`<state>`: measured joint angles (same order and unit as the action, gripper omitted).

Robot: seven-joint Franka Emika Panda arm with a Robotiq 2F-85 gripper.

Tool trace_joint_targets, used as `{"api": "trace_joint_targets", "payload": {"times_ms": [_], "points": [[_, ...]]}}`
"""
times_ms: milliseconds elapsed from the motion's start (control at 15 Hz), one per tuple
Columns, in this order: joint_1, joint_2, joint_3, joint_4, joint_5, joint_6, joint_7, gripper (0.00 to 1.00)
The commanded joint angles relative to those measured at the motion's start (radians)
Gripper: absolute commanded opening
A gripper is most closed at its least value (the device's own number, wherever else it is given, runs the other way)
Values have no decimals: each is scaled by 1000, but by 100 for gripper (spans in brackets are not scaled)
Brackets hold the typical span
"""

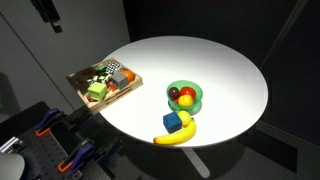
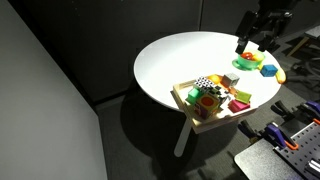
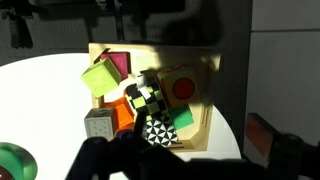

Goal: Put the grey block on the table

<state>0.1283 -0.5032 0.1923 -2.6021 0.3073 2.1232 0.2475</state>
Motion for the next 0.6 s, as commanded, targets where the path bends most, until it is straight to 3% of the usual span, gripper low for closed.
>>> {"api": "trace_joint_targets", "payload": {"times_ms": [0,533], "points": [[-32,114,5,53,-67,80,29,100],[-56,310,-19,89,-153,256,36,100]]}}
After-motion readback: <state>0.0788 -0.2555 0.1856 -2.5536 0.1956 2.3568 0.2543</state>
